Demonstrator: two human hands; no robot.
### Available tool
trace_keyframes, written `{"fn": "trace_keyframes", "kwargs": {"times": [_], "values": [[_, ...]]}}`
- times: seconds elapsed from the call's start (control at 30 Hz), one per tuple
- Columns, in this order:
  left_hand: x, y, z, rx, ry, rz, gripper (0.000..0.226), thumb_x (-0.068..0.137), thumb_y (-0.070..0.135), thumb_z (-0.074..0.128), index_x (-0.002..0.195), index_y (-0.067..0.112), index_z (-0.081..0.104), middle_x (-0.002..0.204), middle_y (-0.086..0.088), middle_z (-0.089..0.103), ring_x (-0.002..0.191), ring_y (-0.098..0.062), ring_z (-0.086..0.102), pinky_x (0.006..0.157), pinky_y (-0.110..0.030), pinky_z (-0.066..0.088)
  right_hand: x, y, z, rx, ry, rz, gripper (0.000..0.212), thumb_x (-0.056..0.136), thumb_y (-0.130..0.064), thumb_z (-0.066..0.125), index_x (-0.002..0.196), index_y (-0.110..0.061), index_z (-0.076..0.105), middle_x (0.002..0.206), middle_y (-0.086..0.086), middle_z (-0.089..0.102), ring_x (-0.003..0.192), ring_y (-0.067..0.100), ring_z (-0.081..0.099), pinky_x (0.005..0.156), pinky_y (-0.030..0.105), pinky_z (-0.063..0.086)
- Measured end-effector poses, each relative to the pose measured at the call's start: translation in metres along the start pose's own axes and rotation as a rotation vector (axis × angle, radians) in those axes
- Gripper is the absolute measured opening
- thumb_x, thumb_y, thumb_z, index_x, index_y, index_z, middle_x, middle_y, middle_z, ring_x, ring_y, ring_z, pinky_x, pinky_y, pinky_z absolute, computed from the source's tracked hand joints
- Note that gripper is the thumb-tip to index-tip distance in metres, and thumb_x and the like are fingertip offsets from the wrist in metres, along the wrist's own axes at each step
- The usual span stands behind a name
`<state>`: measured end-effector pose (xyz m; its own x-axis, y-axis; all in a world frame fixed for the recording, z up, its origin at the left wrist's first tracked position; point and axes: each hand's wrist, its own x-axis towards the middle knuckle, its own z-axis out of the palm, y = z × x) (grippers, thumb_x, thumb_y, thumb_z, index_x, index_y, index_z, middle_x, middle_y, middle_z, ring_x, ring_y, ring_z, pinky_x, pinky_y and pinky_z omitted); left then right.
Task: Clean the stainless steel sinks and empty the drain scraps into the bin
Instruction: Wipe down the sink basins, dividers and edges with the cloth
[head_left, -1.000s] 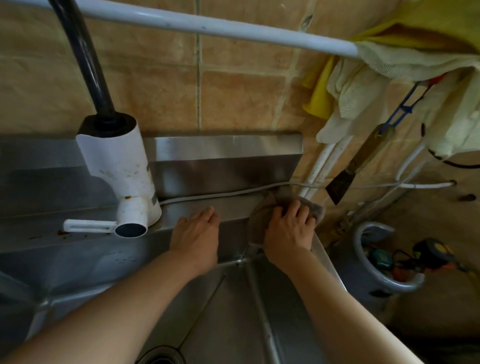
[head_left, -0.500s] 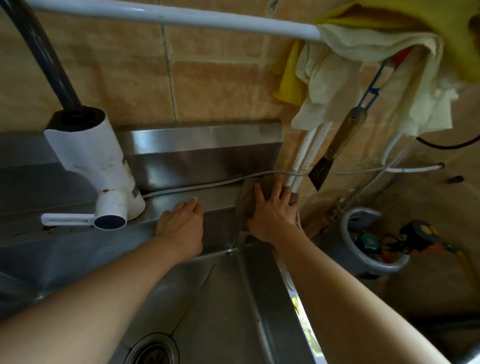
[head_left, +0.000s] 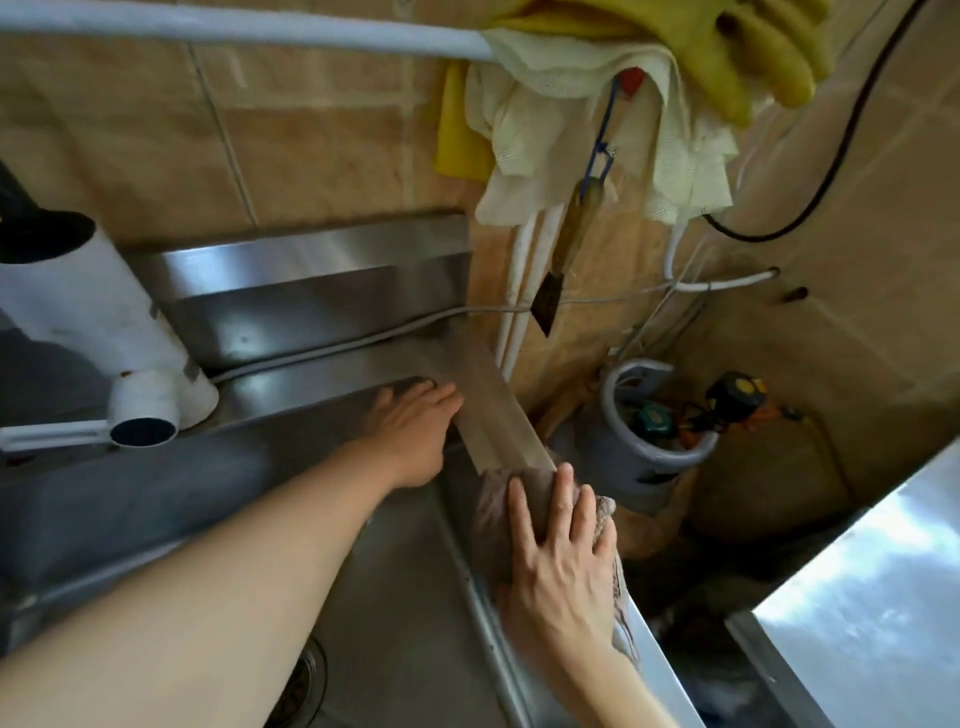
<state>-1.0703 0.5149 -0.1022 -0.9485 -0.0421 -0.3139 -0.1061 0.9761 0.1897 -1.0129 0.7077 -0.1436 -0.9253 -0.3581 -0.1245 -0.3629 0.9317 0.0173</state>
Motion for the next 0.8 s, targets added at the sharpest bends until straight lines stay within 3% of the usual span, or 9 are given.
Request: {"fn": "trace_keyframes", "kwargs": {"times": [0.1,0.17,0.23,0.33,0.47,0.57,0.63,0.73,0.8], "values": [[0.003,-0.004,0.005,0.062,-0.009,0.013,0.076,0.091,0.015,0.052,0.152,0.027,0.010,0.160,0.011,0.002,0.147,-0.012,0.004,0.118,-0.043,0.012,0.024,-0.010,-0.011,0.043,-0.009,0.002,0.090,0.050,-0.038,0.084,0.133,-0.021,0.056,0.139,0.034,0.040,0.116,0.055,0.049,0.093,0.061,0.043],[0.004,-0.007,0.007,0.050,-0.003,0.004,0.076,0.091,0.017,0.054,0.152,0.030,0.011,0.160,0.013,0.002,0.147,-0.012,0.007,0.117,-0.044,0.013,0.044,-0.017,-0.021,0.057,-0.057,-0.031,0.090,0.074,-0.042,0.069,0.150,-0.026,0.024,0.152,0.033,0.008,0.134,0.053,0.025,0.107,0.060,0.026],[0.007,-0.011,0.008,0.006,-0.011,-0.019,0.073,0.093,0.020,0.054,0.151,0.033,0.013,0.159,0.017,0.004,0.146,-0.011,0.009,0.117,-0.044,0.014,0.064,-0.020,-0.024,0.053,-0.065,-0.091,0.087,0.086,-0.042,0.055,0.152,-0.027,0.000,0.154,0.025,-0.014,0.140,0.047,0.006,0.112,0.055,0.013],[0.009,-0.012,0.009,-0.017,-0.009,-0.046,0.070,0.093,0.027,0.055,0.151,0.035,0.016,0.158,0.018,0.006,0.146,-0.012,0.012,0.117,-0.045,0.015,0.080,-0.025,-0.028,0.052,-0.051,-0.125,0.088,0.086,-0.047,0.054,0.152,-0.026,0.000,0.155,0.024,-0.014,0.138,0.046,0.008,0.110,0.054,0.017],[0.008,-0.008,0.010,-0.019,-0.010,-0.085,0.075,0.090,0.015,0.053,0.151,0.033,0.014,0.159,0.017,0.005,0.146,-0.014,0.011,0.117,-0.044,0.014,0.058,-0.014,-0.024,0.046,-0.055,-0.127,0.087,0.081,-0.045,0.057,0.152,-0.029,0.008,0.156,0.022,-0.008,0.138,0.045,0.010,0.106,0.054,0.022],[0.006,-0.004,0.008,0.017,-0.021,-0.090,0.073,0.091,0.015,0.050,0.152,0.029,0.013,0.160,0.012,0.004,0.146,-0.016,0.009,0.117,-0.045,0.015,0.011,0.004,-0.016,0.035,-0.011,-0.050,0.090,0.058,-0.044,0.075,0.141,-0.029,0.044,0.149,0.027,0.028,0.125,0.048,0.041,0.091,0.053,0.042],[0.002,0.004,0.008,0.088,-0.046,-0.112,0.076,0.091,0.013,0.050,0.153,0.024,0.008,0.160,0.008,0.000,0.147,-0.019,0.005,0.117,-0.047,0.014,-0.021,0.017,-0.010,0.043,-0.007,-0.009,0.090,0.048,-0.046,0.081,0.132,-0.028,0.055,0.142,0.025,0.042,0.118,0.047,0.051,0.085,0.054,0.048],[-0.017,0.026,0.010,0.108,-0.019,-0.050,0.074,0.089,0.012,0.050,0.152,0.020,0.013,0.161,0.005,0.001,0.147,-0.019,0.002,0.117,-0.047,0.013,-0.071,0.033,-0.005,0.037,-0.029,0.046,0.093,0.057,-0.053,0.075,0.142,-0.032,0.042,0.149,0.023,0.032,0.129,0.048,0.041,0.100,0.058,0.038],[-0.040,0.047,0.020,0.066,0.033,0.064,0.072,0.088,0.005,0.048,0.151,0.021,0.018,0.160,0.006,0.003,0.147,-0.017,0.002,0.117,-0.047,0.010,-0.103,0.041,-0.005,0.034,-0.064,0.077,0.086,0.078,-0.050,0.060,0.150,-0.040,0.013,0.158,0.020,-0.001,0.142,0.048,0.010,0.113,0.058,0.015]]}}
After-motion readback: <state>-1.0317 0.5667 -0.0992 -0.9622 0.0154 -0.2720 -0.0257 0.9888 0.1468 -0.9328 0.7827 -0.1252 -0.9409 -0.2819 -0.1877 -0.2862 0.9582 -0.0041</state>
